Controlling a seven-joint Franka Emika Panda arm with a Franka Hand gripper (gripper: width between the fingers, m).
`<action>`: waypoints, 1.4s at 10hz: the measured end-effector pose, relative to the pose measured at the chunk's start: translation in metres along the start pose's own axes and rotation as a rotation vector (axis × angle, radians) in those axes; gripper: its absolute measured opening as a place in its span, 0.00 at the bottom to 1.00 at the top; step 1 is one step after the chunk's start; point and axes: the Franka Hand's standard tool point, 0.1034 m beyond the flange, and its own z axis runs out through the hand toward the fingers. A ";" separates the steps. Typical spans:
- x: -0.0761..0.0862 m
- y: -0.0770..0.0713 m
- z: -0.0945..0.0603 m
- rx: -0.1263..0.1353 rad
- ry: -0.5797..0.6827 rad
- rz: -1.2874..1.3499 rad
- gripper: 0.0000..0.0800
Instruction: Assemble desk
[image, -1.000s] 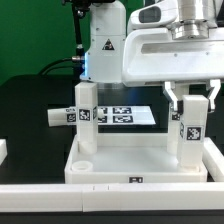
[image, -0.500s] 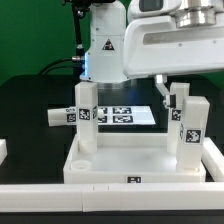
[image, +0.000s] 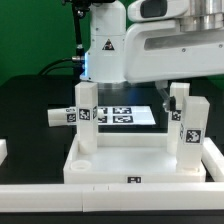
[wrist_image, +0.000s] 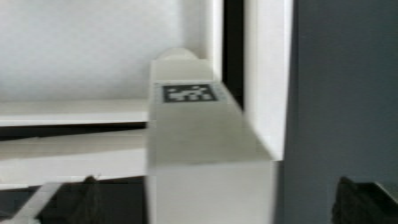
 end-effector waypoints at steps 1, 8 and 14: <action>-0.001 0.000 0.003 -0.003 0.012 0.018 0.81; -0.003 -0.003 0.005 -0.006 0.010 0.336 0.36; 0.000 -0.015 0.008 0.080 0.028 1.281 0.36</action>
Offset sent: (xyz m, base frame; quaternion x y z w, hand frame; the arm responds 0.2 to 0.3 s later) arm 0.0000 0.0000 0.0000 0.0000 0.0000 0.0000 1.0000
